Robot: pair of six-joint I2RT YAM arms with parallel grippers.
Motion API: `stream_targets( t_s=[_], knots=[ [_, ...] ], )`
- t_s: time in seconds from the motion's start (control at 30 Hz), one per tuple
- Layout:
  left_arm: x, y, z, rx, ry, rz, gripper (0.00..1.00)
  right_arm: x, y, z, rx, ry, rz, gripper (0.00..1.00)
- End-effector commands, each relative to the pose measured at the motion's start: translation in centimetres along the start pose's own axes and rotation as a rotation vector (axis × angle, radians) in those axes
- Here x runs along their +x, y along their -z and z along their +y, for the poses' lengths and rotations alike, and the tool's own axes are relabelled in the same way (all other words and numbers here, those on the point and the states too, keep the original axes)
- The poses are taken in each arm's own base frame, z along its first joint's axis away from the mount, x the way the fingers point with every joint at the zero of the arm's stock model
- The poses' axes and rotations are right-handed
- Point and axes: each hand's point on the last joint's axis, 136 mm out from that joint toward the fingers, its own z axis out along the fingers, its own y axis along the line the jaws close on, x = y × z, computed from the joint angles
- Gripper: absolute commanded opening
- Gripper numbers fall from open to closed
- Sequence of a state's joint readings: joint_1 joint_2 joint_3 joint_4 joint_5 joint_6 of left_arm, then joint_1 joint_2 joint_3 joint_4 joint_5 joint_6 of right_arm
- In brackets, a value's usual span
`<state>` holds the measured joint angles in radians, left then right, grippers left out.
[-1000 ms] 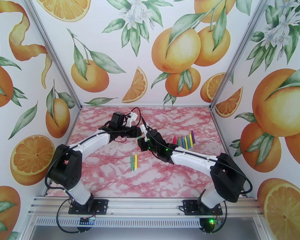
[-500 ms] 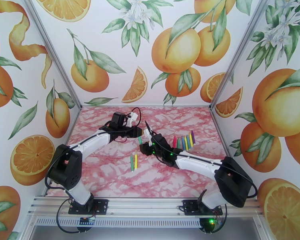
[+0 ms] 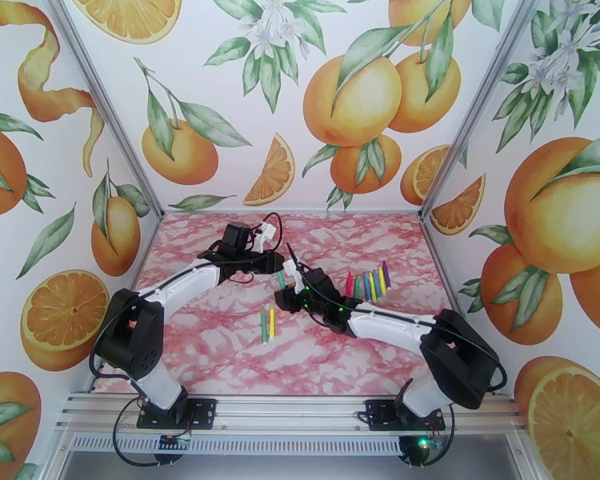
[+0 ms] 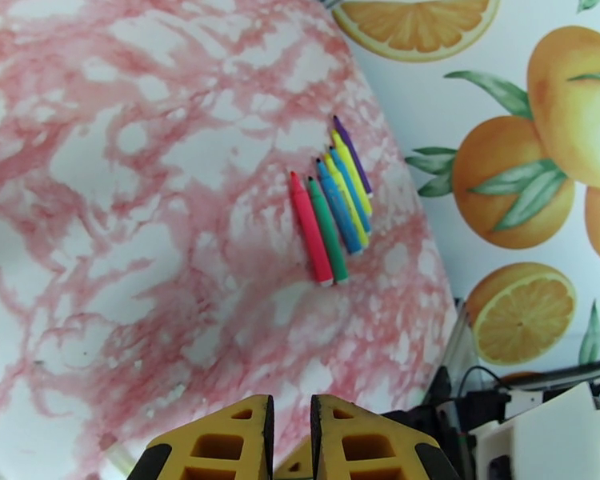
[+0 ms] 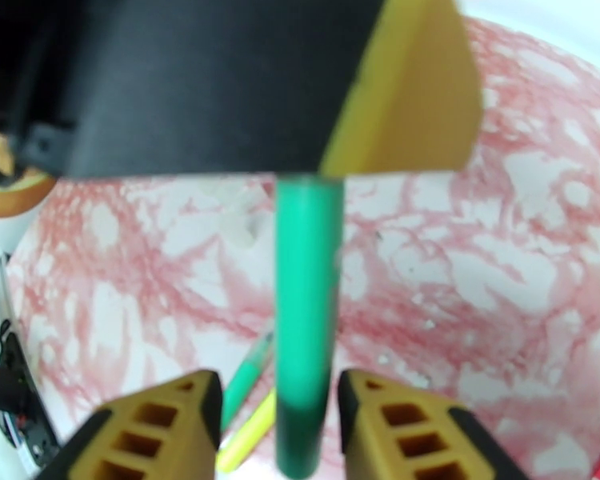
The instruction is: Open the pen caps
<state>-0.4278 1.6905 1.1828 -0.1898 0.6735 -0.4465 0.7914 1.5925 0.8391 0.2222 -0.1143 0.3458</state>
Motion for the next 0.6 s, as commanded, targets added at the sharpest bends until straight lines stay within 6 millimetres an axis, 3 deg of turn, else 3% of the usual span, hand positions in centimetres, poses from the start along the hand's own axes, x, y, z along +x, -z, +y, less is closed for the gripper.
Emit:
stream_targets(
  t_s=[0.0,0.23,0.57],
  knots=[
    [-1.3,0.7,-1.6,0.035,-0.03,-0.029,0.02,-1.8,-0.7,0.8,-0.036,0.014,-0.04,0.38],
    [-1.1,0.6,-1.2,0.02,-0.027,-0.019,0.01,-1.8,-0.5,0.7,-0.03,0.013,-0.049,0.24],
    [-2.1,0.7,0.0,-0.024,0.005,-0.038,0.0,-0.3,0.1,0.1,-0.019,0.018,-0.044,0.03]
  ],
)
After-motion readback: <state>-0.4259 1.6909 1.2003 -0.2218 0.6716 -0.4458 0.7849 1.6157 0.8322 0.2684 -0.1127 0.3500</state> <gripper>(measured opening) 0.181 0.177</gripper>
